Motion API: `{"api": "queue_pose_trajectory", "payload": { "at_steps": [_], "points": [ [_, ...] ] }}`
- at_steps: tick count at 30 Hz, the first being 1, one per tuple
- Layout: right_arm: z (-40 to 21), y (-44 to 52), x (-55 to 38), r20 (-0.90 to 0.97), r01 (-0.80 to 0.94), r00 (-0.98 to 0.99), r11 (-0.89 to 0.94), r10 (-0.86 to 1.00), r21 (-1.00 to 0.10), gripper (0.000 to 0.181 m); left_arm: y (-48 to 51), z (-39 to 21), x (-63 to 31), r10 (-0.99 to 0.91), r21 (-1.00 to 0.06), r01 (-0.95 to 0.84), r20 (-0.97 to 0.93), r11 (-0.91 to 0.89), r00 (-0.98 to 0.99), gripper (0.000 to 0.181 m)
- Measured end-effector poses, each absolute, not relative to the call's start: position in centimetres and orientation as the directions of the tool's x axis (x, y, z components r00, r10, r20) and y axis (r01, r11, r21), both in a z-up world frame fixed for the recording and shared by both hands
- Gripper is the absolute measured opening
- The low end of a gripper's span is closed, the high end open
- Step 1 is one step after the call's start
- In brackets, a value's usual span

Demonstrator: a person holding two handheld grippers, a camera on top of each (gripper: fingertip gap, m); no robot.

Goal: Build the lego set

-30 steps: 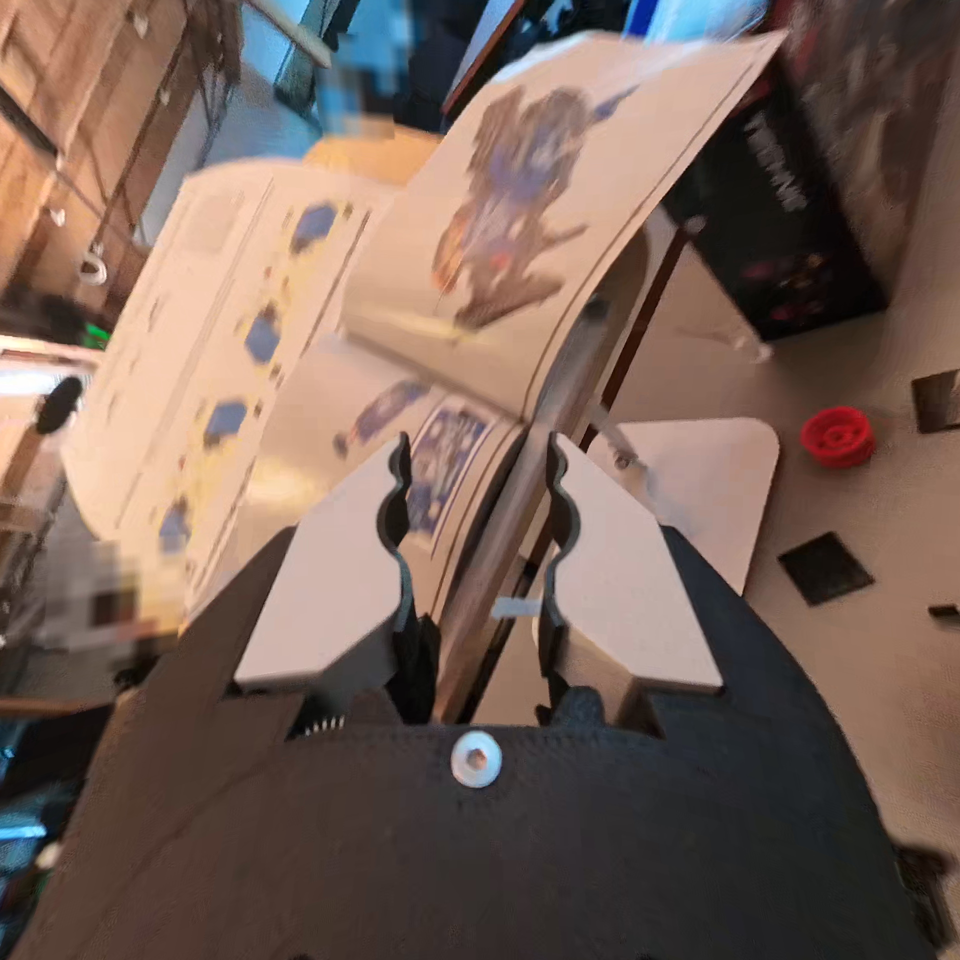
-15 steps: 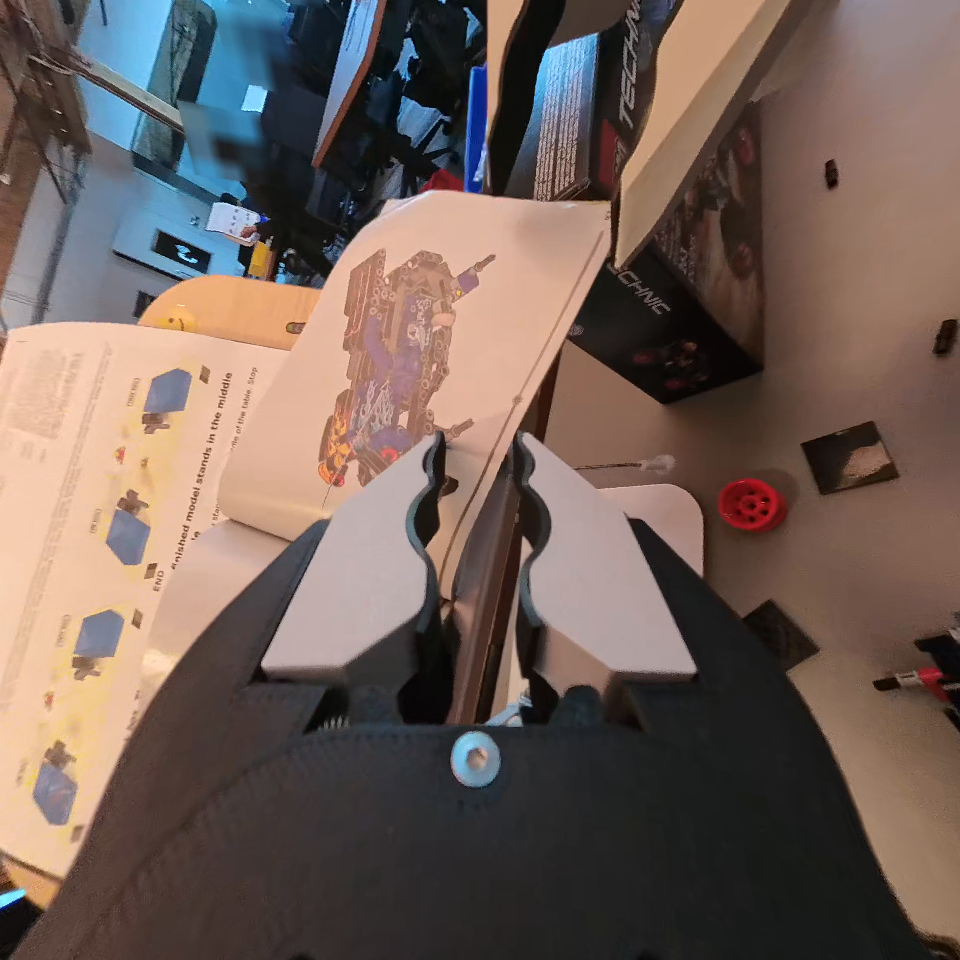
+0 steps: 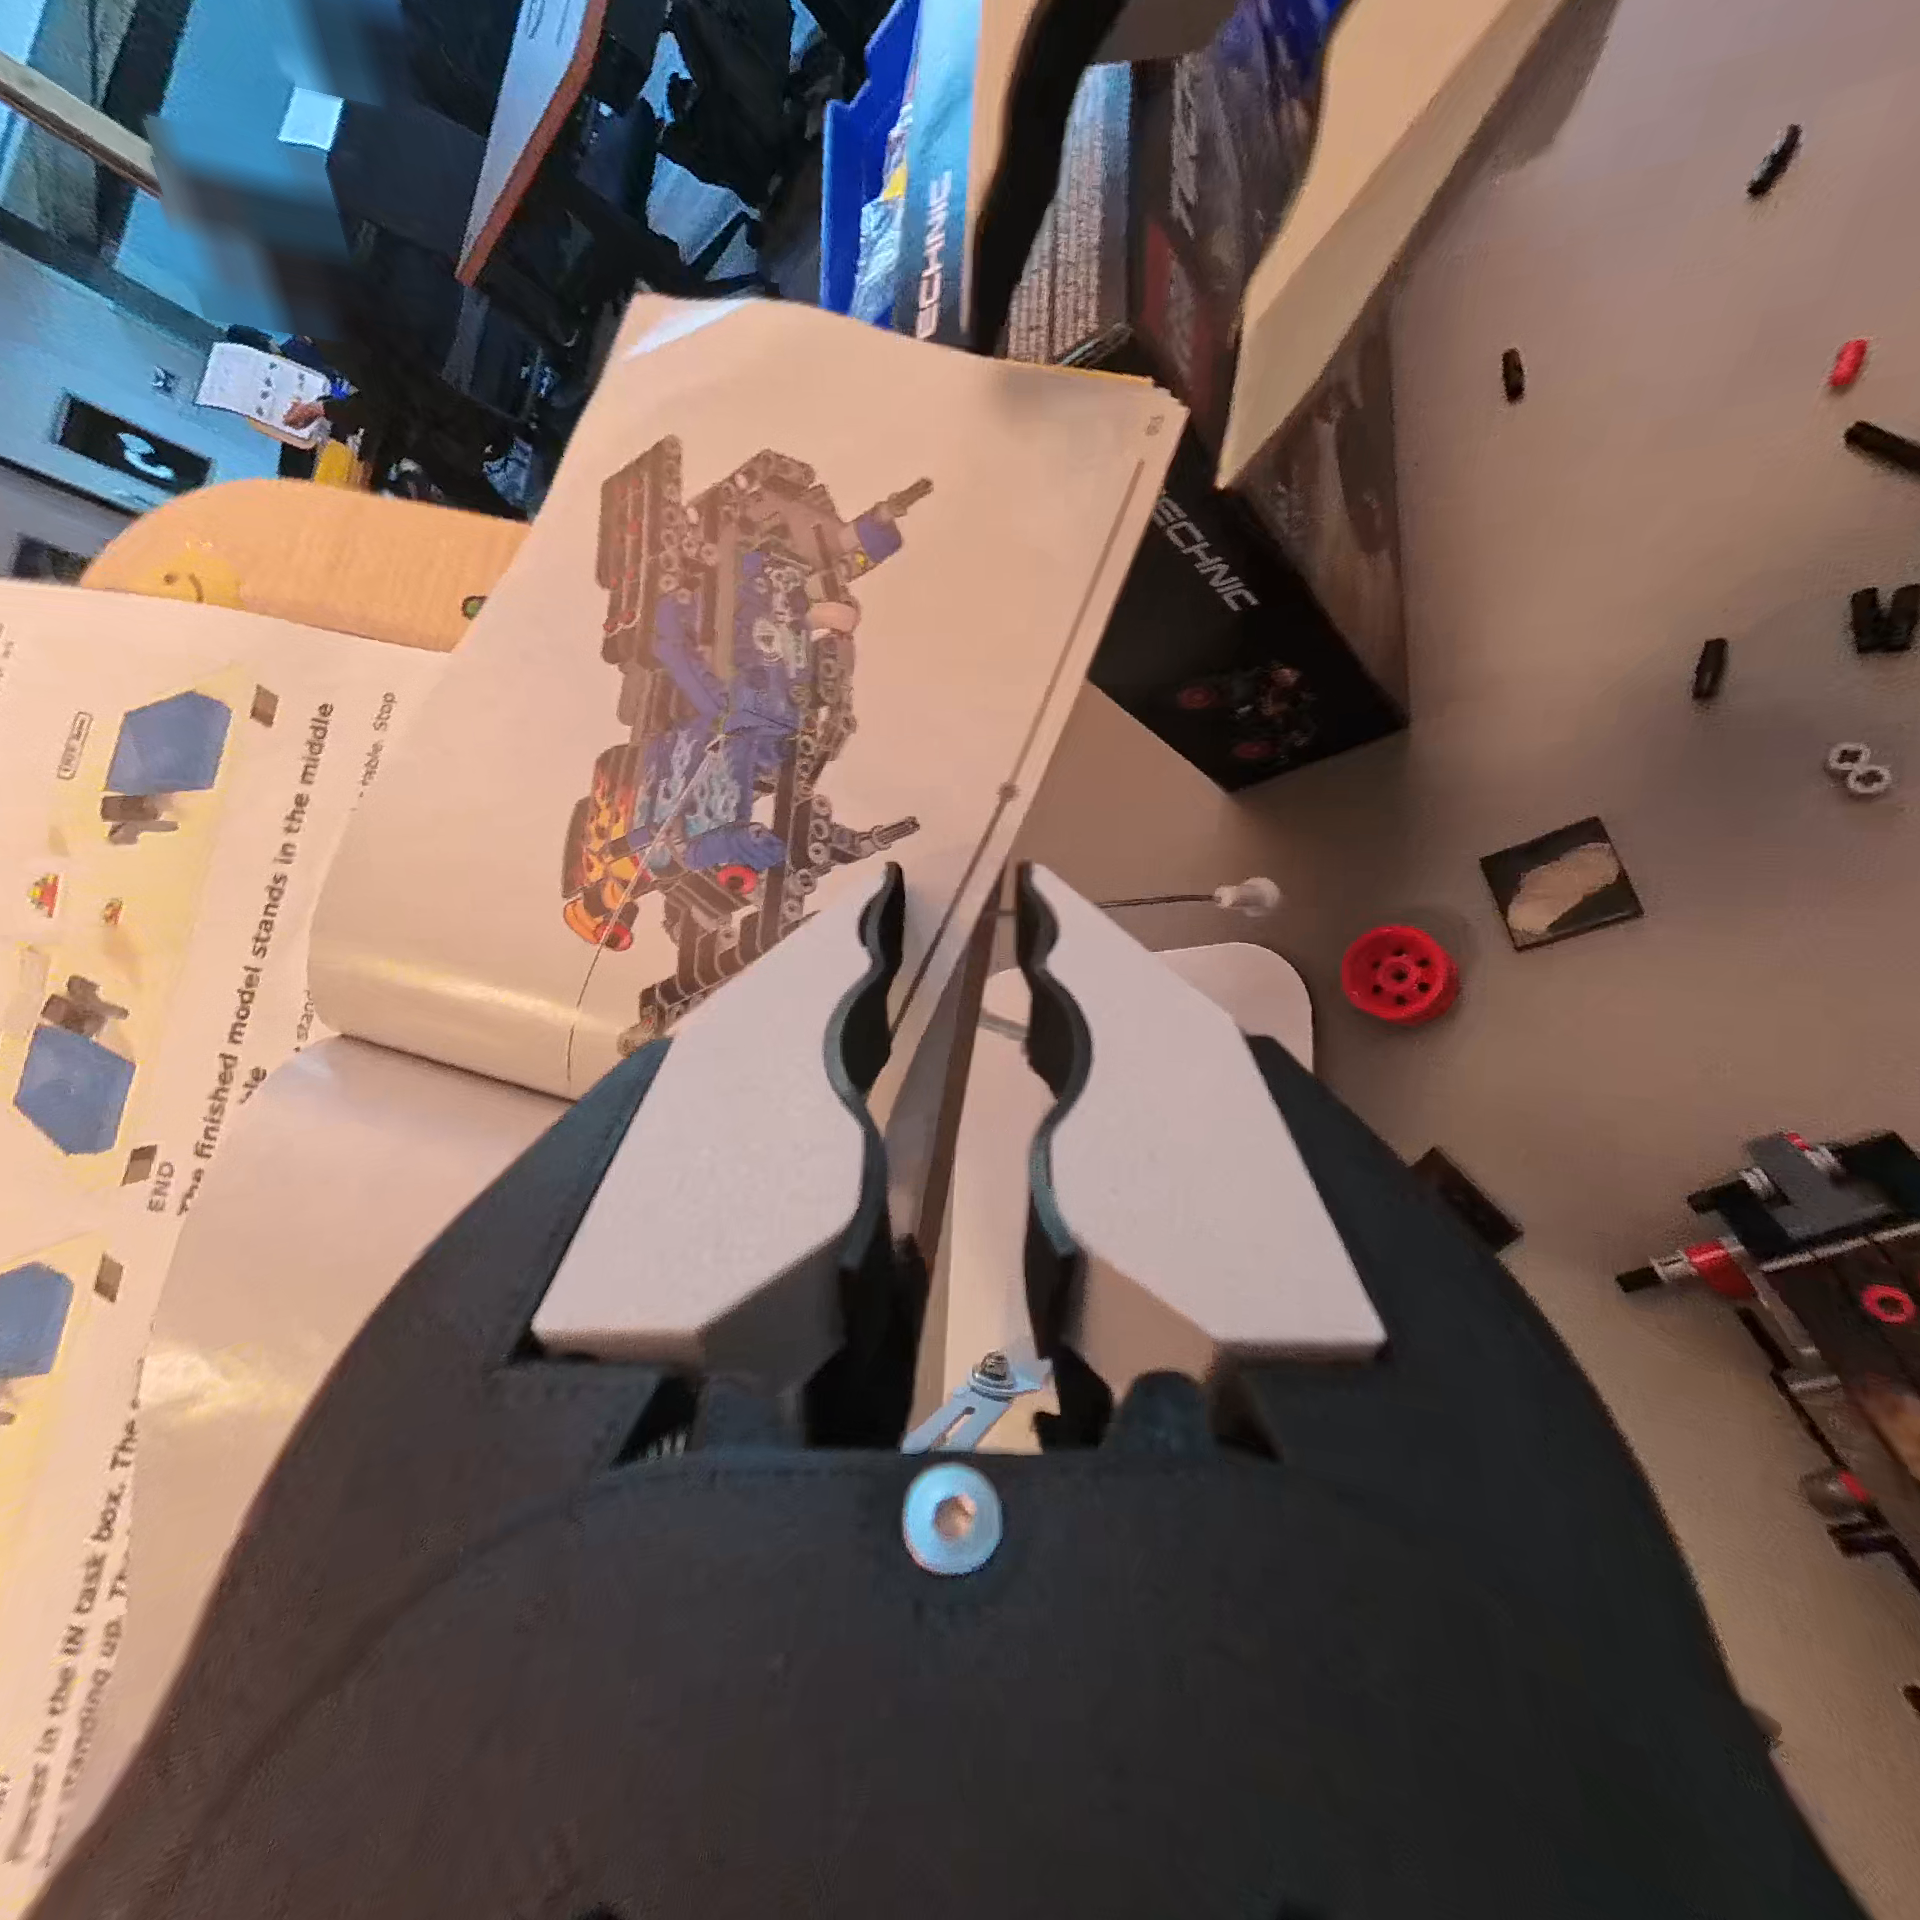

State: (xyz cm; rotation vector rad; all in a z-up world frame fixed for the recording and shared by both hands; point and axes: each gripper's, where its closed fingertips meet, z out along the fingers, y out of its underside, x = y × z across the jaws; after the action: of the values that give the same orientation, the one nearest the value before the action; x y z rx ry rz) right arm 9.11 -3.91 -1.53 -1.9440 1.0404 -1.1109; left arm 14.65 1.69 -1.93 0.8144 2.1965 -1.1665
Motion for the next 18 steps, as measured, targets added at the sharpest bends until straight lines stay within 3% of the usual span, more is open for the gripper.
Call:
{"api": "queue_pose_trajectory", "payload": {
  "at_steps": [2, 5, 18],
  "points": [
    [-1.53, -3.93, 9.07, 0.368, -0.31, 0.323, -0.465, -0.872, -0.829, 0.054, 1.54, -2.06, 14.36, 0.274, -0.514, 0.732, -0.7, 0.446, -0.659, 0.033],
    [-1.64, -3.92, 9.12, 0.365, -0.313, 0.325, -0.464, -0.872, -0.829, 0.054, 1.3, -1.95, 14.89, 0.255, -0.474, 0.744, -0.735, 0.471, -0.629, 0.024],
    [-1.53, -3.87, 9.03, 0.36, -0.308, 0.329, -0.459, -0.873, -0.833, 0.054, 1.61, -1.57, 15.21, 0.238, -0.521, 0.715, -0.704, 0.466, -0.669, 0.006]
  ]
}}
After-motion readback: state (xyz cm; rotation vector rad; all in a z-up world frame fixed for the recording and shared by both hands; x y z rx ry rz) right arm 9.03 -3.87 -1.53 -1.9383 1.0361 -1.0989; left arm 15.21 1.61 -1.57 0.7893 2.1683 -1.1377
